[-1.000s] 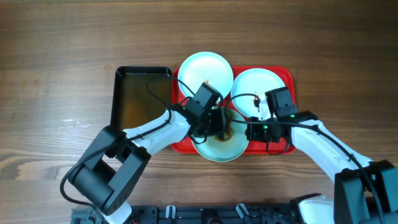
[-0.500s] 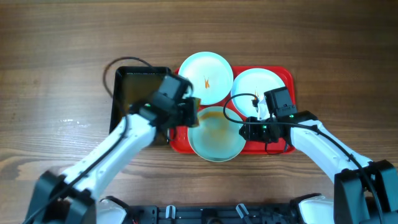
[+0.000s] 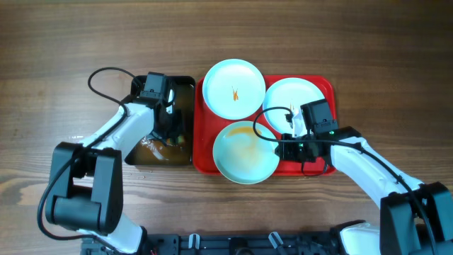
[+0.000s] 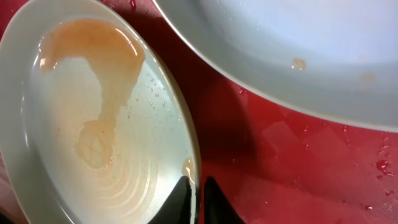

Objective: Clean dirty plates on tray and stack at the side

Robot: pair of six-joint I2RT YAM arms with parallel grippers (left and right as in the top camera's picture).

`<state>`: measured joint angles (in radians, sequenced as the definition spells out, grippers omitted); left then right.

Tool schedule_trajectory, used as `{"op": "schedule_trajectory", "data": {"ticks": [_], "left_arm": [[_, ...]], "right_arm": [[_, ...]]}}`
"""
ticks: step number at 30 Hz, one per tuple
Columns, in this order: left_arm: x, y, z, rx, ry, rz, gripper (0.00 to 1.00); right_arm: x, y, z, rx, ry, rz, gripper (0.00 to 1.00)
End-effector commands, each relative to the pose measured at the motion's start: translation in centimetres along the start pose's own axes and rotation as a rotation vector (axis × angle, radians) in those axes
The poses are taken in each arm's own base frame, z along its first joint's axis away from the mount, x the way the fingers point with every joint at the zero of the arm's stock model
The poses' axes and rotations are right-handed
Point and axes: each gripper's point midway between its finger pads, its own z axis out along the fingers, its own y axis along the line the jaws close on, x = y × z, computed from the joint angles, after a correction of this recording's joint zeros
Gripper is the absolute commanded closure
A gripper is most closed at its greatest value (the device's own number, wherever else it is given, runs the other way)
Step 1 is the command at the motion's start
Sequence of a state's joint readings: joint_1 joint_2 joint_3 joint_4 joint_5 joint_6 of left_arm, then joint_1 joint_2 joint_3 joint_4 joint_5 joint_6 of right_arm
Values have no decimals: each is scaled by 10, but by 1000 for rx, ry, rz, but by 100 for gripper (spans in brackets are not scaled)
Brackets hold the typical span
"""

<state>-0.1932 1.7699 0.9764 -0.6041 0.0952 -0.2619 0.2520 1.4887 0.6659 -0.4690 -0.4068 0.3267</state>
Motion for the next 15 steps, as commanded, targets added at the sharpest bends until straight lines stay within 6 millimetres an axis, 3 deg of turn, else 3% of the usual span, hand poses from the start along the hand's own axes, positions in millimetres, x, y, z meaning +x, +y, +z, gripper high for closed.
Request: {"op": "schedule_trajectory", "data": {"ticks": [1, 6, 11, 14, 15], "left_arm": [[9, 17, 24, -70, 45, 14, 32], [-11, 12, 25, -55, -35, 11, 29], [-6, -3, 25, 31, -6, 13, 33], [-4, -6, 25, 47, 2, 12, 57], [-3, -5, 25, 46, 6, 12, 78]], "right_arm": [[4, 1, 3, -21, 20, -5, 78], [9, 14, 6, -57, 39, -35, 95], [2, 11, 6, -9, 7, -66, 96], [-23, 22, -13, 5, -76, -146, 96], [-28, 22, -19, 25, -99, -158, 96]]}}
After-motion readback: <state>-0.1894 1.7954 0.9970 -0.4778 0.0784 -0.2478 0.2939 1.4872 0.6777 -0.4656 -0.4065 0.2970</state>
